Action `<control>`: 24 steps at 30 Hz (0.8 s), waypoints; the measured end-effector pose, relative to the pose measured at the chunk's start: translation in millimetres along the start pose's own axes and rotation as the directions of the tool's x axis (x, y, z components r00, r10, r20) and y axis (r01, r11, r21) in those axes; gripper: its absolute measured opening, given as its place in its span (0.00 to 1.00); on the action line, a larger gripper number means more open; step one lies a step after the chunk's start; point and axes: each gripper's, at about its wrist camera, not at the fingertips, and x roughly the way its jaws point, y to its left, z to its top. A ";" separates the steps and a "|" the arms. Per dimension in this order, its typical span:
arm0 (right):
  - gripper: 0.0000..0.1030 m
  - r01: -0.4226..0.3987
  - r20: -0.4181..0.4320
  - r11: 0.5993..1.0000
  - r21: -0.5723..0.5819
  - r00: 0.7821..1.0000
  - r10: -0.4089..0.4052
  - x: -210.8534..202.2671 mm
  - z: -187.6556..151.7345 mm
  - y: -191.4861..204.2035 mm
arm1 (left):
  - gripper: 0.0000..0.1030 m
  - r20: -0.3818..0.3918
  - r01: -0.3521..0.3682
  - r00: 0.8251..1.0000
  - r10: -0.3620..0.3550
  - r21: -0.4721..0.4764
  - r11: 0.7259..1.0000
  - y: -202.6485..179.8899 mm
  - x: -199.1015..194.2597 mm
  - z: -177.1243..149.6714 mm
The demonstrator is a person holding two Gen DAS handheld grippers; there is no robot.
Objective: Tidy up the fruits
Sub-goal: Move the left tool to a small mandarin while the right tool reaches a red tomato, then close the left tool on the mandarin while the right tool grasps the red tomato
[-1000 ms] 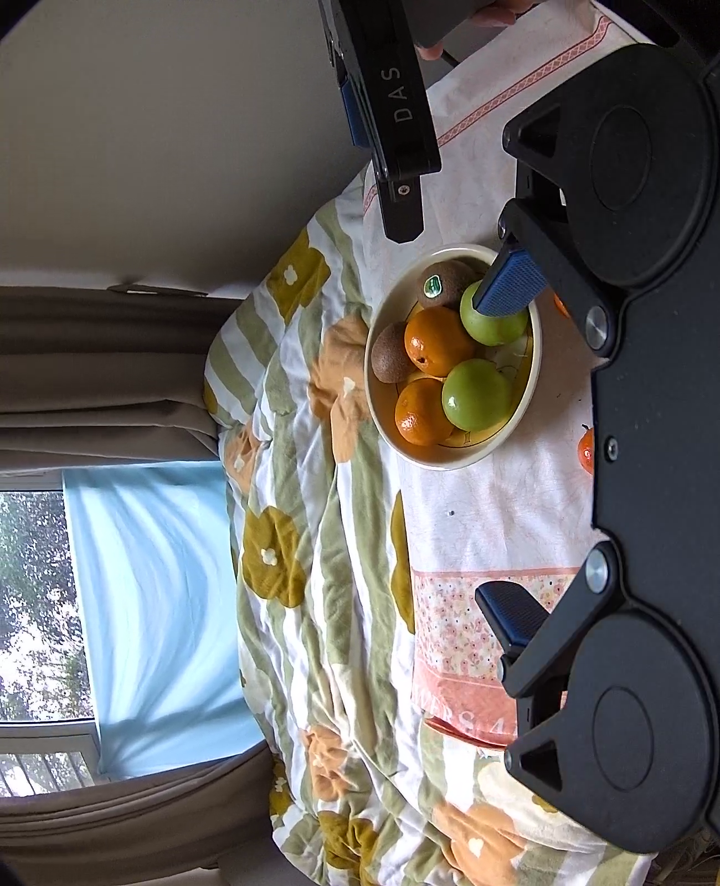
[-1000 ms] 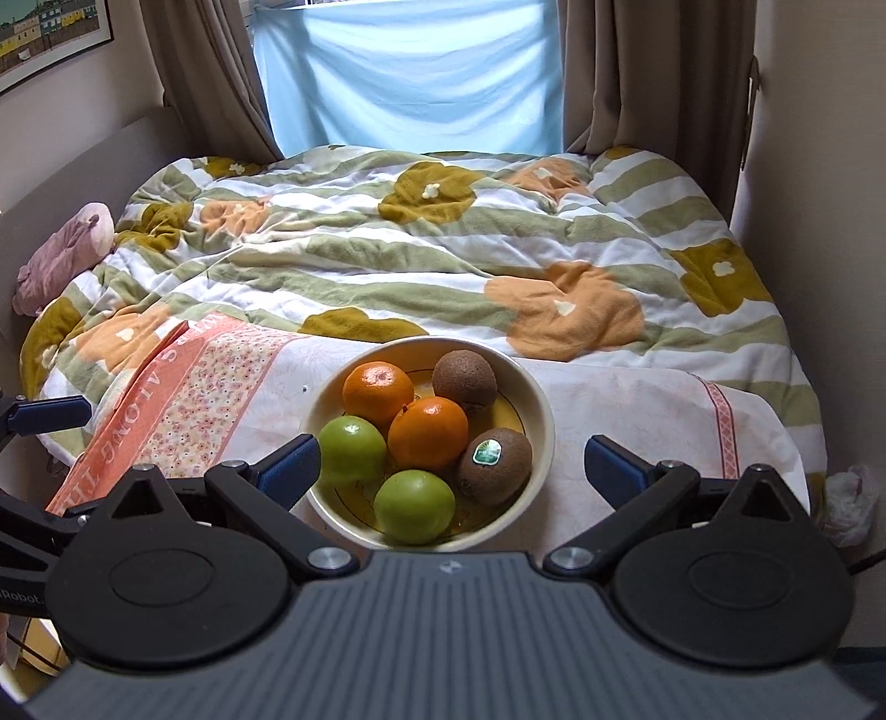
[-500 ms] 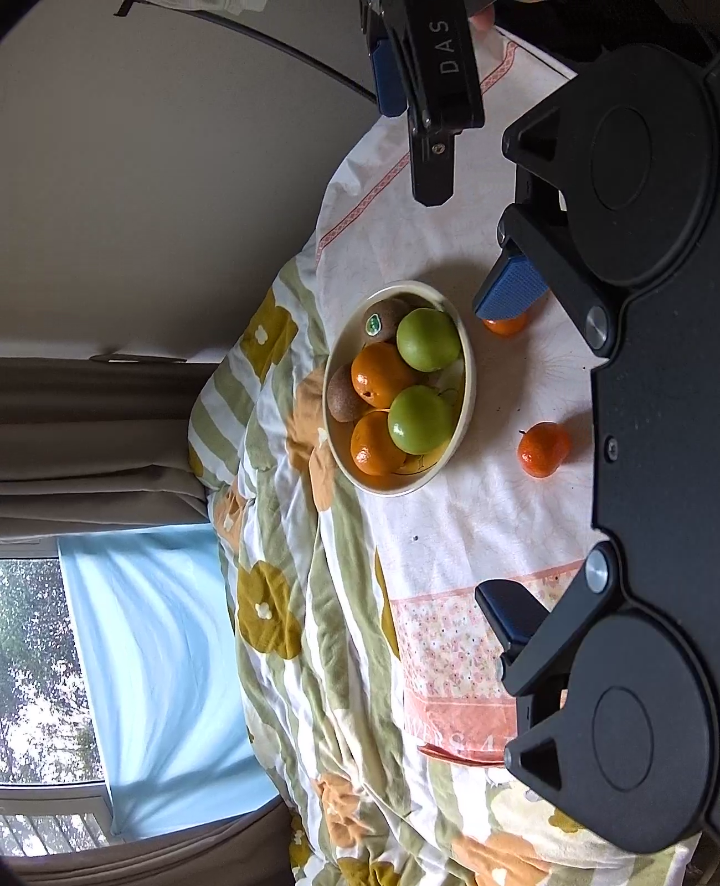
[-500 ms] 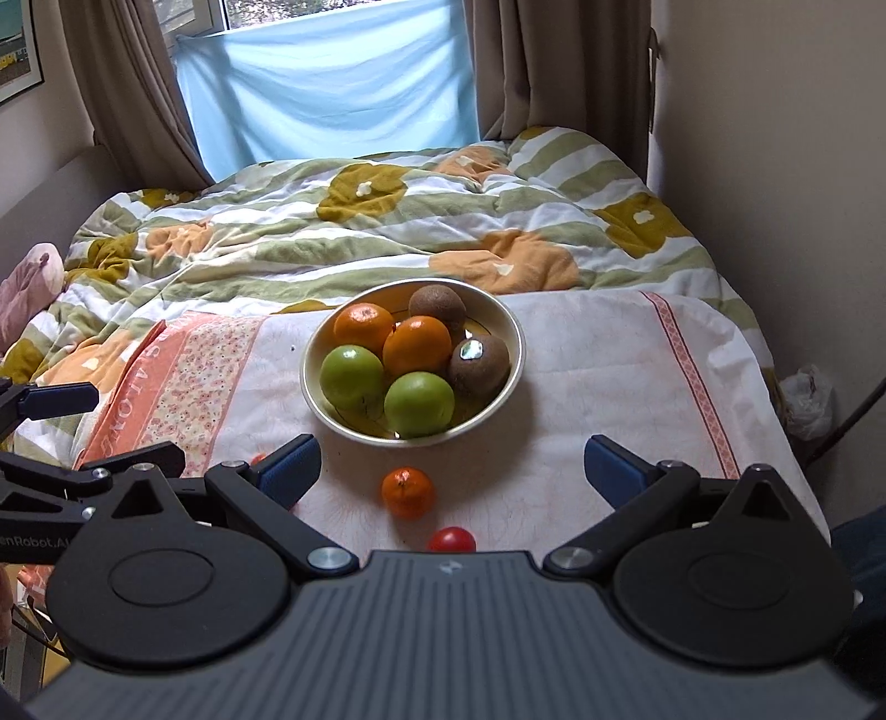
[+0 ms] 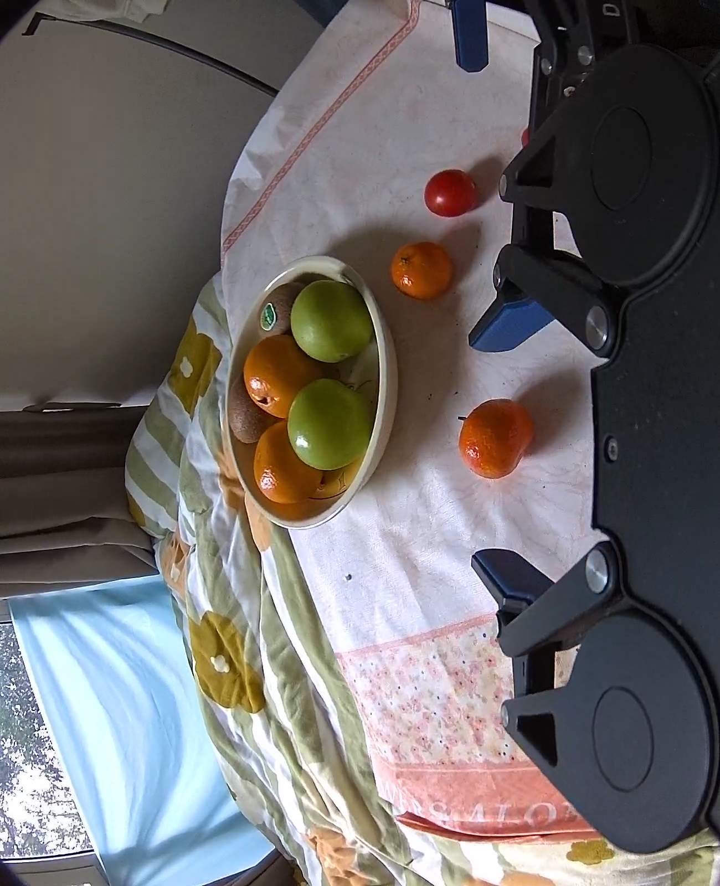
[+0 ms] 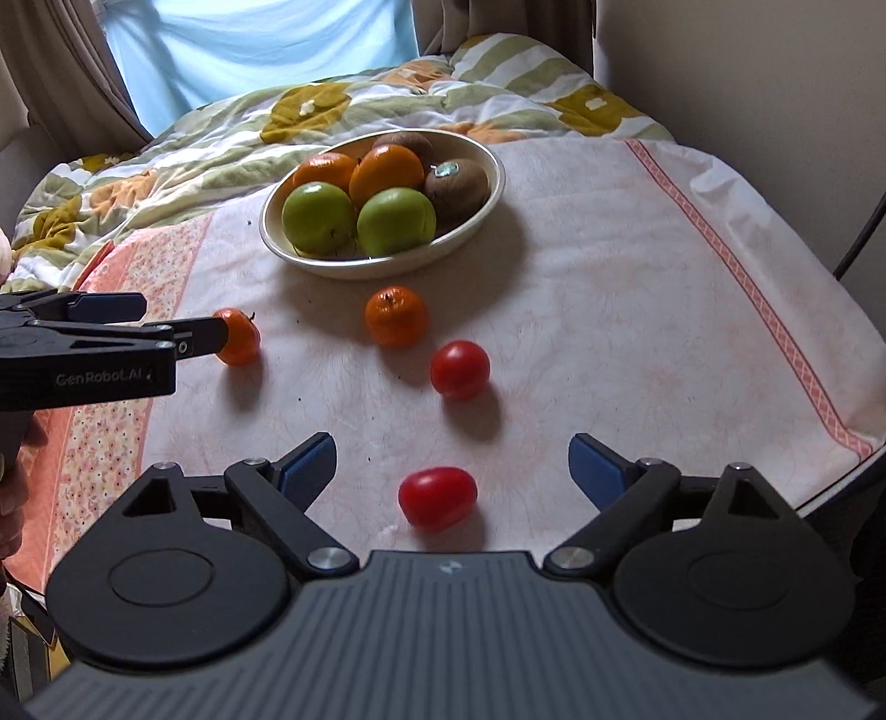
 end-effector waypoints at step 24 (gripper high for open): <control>0.75 0.008 -0.041 0.999 0.035 0.999 -0.006 19.7 -16.0 -2.0 | 0.42 -0.059 0.040 0.998 -0.034 0.101 0.994 -6.6 42.9 -7.3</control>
